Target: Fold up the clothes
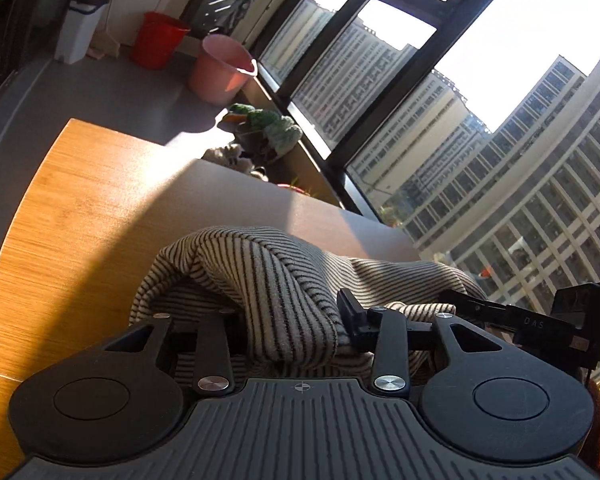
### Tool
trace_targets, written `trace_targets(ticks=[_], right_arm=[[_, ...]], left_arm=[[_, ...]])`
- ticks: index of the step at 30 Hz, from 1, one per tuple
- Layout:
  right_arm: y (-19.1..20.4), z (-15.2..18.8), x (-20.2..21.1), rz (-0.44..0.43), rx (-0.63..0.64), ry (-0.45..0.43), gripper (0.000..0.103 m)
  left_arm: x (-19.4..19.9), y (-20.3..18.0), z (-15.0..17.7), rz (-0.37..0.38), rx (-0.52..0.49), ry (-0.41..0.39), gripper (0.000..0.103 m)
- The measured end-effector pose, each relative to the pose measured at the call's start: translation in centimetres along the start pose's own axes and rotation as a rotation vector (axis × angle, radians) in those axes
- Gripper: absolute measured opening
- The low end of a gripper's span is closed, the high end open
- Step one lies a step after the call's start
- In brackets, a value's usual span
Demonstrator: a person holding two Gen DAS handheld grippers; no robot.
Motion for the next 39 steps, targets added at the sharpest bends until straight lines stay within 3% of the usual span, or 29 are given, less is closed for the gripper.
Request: trace_targets(ticks=[7,10,14,15,19,20,21,23,26,29,34,39], right_arm=[[0.3,5.6,3.9,-0.056,-0.028,0.013,0.025],[-1.0,7.8,3.6,-0.022,-0.065,0.027,0.025],[-2.8,9.7,1.2,0.107,-0.054,0.077,0.031],[-3.0,9.8,1.3,0.091,-0.068,0.064,0.033],[-3.1,9.4,2.8,0.087,-0.079,0.040,0.050],[-3.0,9.0,3.6,0.127,-0.058,0.020,0.065],[-2.8,8.6,4.1,0.152,-0.036,-0.001,0.073],[-2.3,7.7,5.1,0.170,-0.003,-0.048,0.073],[-1.0,5.9,5.3,0.120,0.029,-0.100,0.073],[0.7,5.0,3.2,0.129,0.106,-0.097,0.073],[2.3,5.5,-0.5,0.183,0.230,-0.042,0.070],[1.8,8.0,-1.3,0.206,0.240,-0.003,0.068]], left_arm=[[2.2,-1.9,7.1,0.044,-0.009,0.017,0.043],[1.1,-1.1,9.6,0.031,0.010,0.062,0.044],[-0.5,1.2,10.6,-0.036,0.040,0.088,0.050],[-0.1,1.4,10.6,-0.032,0.046,0.082,0.052],[3.0,0.9,10.5,-0.084,0.012,0.020,0.079],[4.0,0.3,10.5,-0.073,-0.001,0.003,0.086],[4.6,-0.3,10.6,-0.042,-0.011,-0.008,0.090],[5.4,-1.7,10.9,0.040,-0.022,-0.017,0.098],[3.2,-3.6,11.0,0.180,-0.004,0.061,0.098],[0.0,-4.4,12.0,0.217,0.001,0.155,0.098],[-1.4,-4.7,11.2,0.150,-0.077,0.161,0.096],[-3.6,-2.9,7.2,0.062,-0.100,0.131,0.086]])
Point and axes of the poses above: each gripper's, at about its wrist camera, not at the fingertips, and x roughly against the way its jaws point, y to its left, z to its underside, the point moved 7 cm from there along -x, roughly the way its jaws point, and after that the axes turned 14 degrees about y, right-handed, at the moved point
